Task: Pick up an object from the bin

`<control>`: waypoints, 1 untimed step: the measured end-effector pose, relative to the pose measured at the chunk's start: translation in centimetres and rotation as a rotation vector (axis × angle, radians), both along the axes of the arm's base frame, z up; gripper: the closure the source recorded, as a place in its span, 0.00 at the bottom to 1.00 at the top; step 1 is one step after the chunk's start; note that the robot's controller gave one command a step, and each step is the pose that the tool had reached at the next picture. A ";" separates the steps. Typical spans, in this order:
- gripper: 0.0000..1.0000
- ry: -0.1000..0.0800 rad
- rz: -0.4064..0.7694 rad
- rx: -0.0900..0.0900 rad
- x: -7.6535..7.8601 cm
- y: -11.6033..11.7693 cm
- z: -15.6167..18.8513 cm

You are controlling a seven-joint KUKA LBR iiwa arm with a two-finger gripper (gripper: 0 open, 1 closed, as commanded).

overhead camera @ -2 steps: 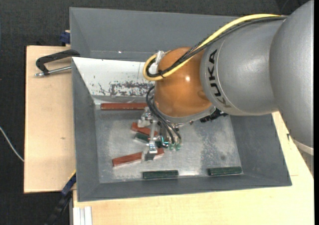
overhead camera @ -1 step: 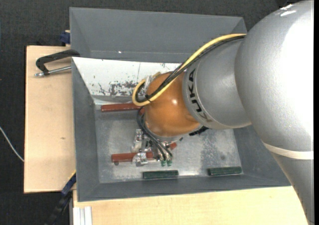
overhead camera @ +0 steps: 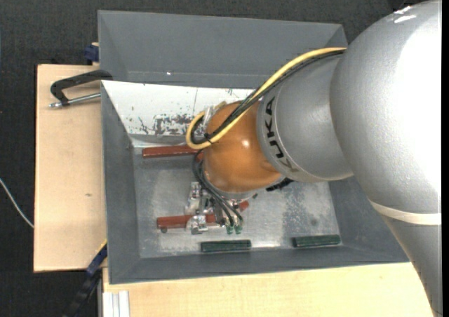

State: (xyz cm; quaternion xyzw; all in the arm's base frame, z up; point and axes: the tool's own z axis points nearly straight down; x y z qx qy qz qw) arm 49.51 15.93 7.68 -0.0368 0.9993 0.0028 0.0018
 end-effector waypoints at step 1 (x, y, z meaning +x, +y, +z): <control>1.00 0.000 0.052 -0.004 1.3 0.3 21.2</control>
Offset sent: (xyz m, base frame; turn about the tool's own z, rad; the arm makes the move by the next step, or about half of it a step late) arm 0.0000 0.0000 0.0000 0.0000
